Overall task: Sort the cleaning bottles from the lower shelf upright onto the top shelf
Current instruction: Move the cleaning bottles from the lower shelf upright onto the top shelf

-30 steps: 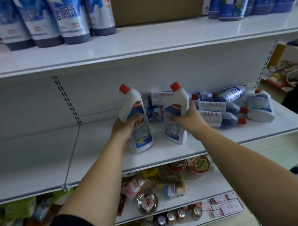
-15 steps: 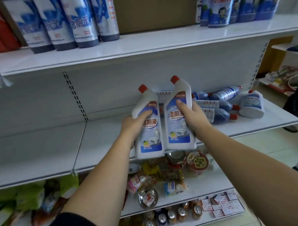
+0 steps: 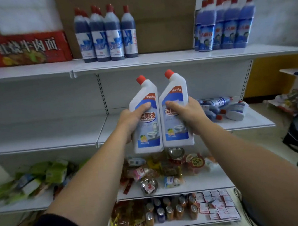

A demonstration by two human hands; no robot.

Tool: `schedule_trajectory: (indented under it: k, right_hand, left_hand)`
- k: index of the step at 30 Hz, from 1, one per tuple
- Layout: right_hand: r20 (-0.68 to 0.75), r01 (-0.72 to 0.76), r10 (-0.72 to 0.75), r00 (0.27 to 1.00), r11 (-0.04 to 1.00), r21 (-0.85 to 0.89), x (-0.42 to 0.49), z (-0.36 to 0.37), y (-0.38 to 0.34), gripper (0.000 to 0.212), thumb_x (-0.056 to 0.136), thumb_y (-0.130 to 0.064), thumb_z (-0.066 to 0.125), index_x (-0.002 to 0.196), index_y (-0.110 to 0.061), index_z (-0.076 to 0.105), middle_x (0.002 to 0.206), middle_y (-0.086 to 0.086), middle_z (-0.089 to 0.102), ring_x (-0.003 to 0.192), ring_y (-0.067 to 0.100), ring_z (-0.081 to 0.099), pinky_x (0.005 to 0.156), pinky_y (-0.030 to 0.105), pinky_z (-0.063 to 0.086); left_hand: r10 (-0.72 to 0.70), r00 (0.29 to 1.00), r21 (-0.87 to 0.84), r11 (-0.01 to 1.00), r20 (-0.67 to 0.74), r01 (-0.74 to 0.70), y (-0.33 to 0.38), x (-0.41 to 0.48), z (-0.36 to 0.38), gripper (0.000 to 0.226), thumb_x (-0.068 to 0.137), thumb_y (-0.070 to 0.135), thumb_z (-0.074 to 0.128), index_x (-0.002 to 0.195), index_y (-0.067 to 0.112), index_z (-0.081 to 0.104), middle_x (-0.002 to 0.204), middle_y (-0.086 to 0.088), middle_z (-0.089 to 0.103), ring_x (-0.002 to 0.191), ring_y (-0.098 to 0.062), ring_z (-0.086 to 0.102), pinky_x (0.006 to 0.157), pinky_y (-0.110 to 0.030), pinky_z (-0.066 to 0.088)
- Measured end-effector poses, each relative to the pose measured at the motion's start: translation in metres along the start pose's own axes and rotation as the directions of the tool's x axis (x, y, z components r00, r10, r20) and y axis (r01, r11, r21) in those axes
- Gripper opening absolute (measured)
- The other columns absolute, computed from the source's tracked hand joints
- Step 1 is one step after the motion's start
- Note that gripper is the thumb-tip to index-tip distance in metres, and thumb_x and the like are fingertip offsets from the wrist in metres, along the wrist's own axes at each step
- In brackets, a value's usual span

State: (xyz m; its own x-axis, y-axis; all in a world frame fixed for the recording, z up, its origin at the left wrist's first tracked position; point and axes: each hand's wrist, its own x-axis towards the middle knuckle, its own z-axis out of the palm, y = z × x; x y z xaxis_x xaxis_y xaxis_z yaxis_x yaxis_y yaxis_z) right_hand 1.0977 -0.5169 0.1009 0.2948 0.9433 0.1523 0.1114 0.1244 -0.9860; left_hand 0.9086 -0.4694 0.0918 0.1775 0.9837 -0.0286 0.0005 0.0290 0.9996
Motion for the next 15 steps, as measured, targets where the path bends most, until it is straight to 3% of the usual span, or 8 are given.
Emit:
schedule_trajectory:
  k: [3, 6, 15]
  right_hand:
    - [0.048, 0.043, -0.044, 0.998, 0.999, 0.005, -0.011, 0.017, -0.028, 0.041, 0.082, -0.029, 0.081, 0.114, -0.013, 0.060, 0.098, 0.005, 0.075, 0.084, 0.022, 0.075, 0.075, 0.041, 0.063]
    - [0.070, 0.120, -0.122, 0.990, 0.992, 0.032, -0.015, 0.043, -0.059, 0.041, 0.083, -0.026, 0.081, 0.116, -0.012, 0.061, 0.096, 0.002, 0.075, 0.082, 0.018, 0.075, 0.071, 0.034, 0.062]
    - [0.187, 0.260, -0.283, 0.941, 0.956, 0.139, -0.016, 0.176, -0.133, 0.035, 0.082, -0.025, 0.081, 0.111, -0.015, 0.064, 0.100, 0.004, 0.075, 0.089, 0.021, 0.074, 0.077, 0.039, 0.061]
  left_hand:
    - [0.062, 0.998, -0.010, 0.998, -0.026, -0.062, 0.025, -0.021, -0.022, 0.046, 0.080, 0.043, 0.080, 0.106, 0.007, 0.069, 0.090, -0.010, 0.079, 0.083, -0.030, 0.077, 0.082, -0.045, 0.061]
    - [0.137, 0.988, -0.022, 0.990, -0.068, -0.139, 0.053, -0.037, -0.050, 0.037, 0.082, 0.040, 0.079, 0.101, 0.009, 0.068, 0.089, -0.009, 0.079, 0.080, -0.027, 0.077, 0.078, -0.041, 0.062]
    - [0.297, 0.919, -0.005, 0.951, -0.260, -0.309, 0.113, -0.065, -0.179, 0.027, 0.084, 0.034, 0.079, 0.096, 0.012, 0.070, 0.090, -0.009, 0.079, 0.076, -0.022, 0.076, 0.070, -0.035, 0.061]
